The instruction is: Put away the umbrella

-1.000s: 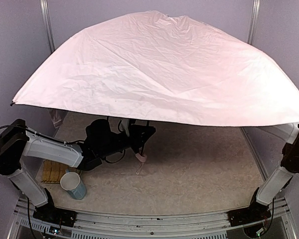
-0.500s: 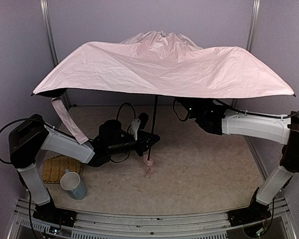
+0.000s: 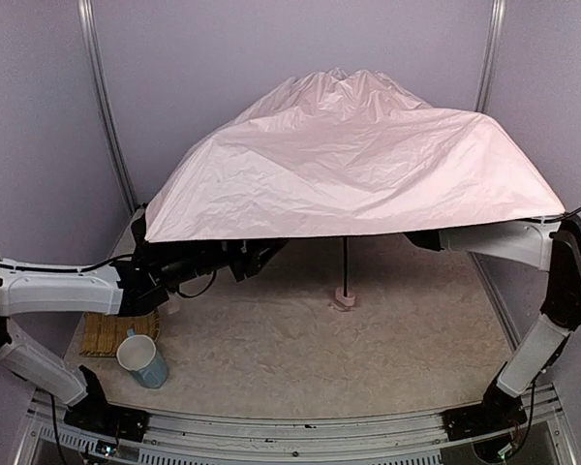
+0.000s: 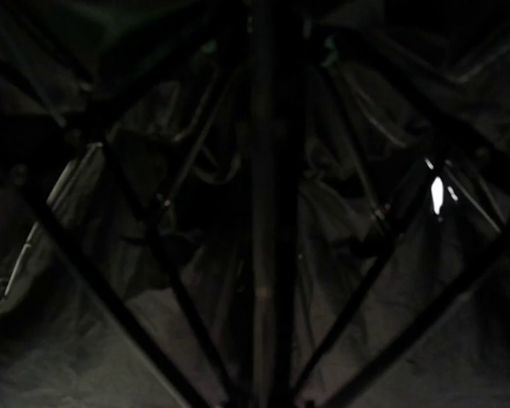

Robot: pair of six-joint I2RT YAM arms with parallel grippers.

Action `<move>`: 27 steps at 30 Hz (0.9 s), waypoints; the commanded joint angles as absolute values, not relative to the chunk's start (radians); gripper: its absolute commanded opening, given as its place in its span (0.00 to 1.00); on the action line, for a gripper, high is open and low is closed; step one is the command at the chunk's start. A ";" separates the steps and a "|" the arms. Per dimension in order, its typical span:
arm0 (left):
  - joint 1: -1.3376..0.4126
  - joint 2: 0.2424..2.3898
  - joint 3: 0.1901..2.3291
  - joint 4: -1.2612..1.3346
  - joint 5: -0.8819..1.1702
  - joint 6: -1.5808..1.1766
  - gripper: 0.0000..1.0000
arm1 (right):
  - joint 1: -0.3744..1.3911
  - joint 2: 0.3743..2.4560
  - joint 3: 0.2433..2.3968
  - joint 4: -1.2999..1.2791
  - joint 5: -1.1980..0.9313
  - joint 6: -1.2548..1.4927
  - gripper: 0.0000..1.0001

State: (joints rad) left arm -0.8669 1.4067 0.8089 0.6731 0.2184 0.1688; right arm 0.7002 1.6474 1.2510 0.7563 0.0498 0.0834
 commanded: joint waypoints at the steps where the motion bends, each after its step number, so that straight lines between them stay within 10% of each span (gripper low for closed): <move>1: -0.911 1.220 0.715 0.443 0.219 0.288 0.57 | 0.652 1.654 1.411 1.068 0.078 0.052 0.00; 13: -0.853 0.626 0.531 0.684 0.132 0.215 0.65 | 0.524 1.616 1.512 0.964 -0.043 -0.021 0.00; 20: -0.631 0.740 0.804 0.574 -0.010 -0.049 0.66 | 0.529 1.543 1.285 0.822 -0.144 -0.033 0.00; 27: -0.582 1.253 1.220 0.317 0.375 -0.051 0.91 | 0.646 1.651 1.256 0.904 -0.194 0.059 0.00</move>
State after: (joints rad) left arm -0.5964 0.9962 1.0664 0.5228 0.1585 -0.0040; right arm 0.5732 1.5848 1.2308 0.8791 -0.1394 -0.0055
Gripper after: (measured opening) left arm 0.873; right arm 0.164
